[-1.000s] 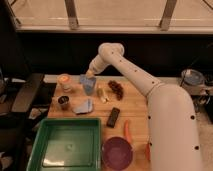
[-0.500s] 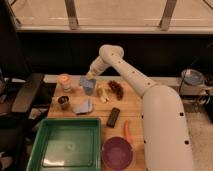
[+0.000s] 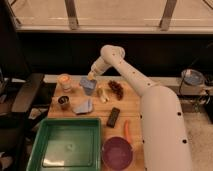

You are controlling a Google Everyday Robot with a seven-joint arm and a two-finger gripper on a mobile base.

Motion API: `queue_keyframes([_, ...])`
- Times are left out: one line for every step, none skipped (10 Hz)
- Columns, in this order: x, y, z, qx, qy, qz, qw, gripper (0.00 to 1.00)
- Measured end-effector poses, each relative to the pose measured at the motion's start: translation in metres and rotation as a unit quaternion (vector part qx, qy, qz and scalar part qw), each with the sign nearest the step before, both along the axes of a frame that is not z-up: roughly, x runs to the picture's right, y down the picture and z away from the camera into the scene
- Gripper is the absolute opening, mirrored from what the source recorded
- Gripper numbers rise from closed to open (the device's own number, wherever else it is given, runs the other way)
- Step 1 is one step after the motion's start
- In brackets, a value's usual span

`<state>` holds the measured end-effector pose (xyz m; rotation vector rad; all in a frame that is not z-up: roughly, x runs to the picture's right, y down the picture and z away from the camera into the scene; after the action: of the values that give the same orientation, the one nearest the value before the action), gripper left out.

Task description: Place sponge in plastic cup

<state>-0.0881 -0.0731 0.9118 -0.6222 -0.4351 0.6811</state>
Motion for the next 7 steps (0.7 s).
queue_keyframes([0.0006, -0.0005, 0.0001, -0.001, 0.001, 0.001, 1.0, 0.47])
queue_keyframes([0.0021, -0.0011, 0.0002, -0.001, 0.002, 0.002, 1.0, 0.57])
queue_keyframes([0.0029, -0.0017, 0.0002, -0.001, 0.002, 0.002, 1.0, 0.65])
queue_keyframes([0.0032, -0.002, 0.0002, -0.001, 0.003, 0.002, 1.0, 0.74])
queue_keyframes([0.0036, -0.0019, 0.0002, -0.002, 0.003, 0.002, 1.0, 0.8])
queue_keyframes([0.004, -0.0017, 0.0001, -0.003, 0.003, 0.002, 1.0, 0.8])
queue_keyframes([0.0049, -0.0019, -0.0005, -0.004, 0.003, 0.004, 1.0, 0.8])
